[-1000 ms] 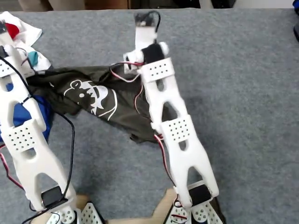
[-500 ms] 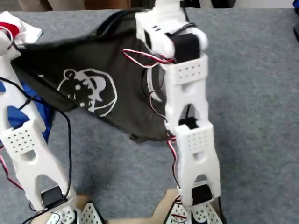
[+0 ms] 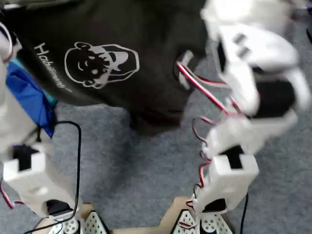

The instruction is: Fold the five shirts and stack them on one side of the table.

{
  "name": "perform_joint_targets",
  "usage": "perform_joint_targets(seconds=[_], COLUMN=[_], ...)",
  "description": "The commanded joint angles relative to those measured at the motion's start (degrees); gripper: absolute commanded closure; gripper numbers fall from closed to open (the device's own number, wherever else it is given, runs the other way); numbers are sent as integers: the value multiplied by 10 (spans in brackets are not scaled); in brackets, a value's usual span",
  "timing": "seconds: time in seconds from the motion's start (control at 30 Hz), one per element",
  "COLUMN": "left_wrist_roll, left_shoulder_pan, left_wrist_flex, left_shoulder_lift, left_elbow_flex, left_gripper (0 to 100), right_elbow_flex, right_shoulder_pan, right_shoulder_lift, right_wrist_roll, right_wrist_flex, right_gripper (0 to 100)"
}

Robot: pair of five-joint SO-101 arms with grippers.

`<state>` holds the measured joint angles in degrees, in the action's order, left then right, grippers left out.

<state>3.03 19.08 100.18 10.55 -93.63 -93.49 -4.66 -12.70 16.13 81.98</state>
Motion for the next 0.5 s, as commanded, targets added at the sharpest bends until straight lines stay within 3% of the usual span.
perform_joint_targets(seconds=[0.0, 0.27, 0.47], left_wrist_roll=[-27, -57, -88], left_shoulder_pan=[-24, -25, -25], left_wrist_flex=[5, 6, 6], left_shoulder_lift=[-78, -190, -296], left_elbow_flex=[-18, -10, 86], left_gripper=[981, 981, 981], right_elbow_flex=[-19, -16, -15], right_shoulder_pan=[40, 74, 74], right_shoulder_lift=[74, 156, 203], right_wrist_roll=[-2, -2, -2], right_wrist_flex=[-18, -13, -13], right_gripper=[993, 993, 993])
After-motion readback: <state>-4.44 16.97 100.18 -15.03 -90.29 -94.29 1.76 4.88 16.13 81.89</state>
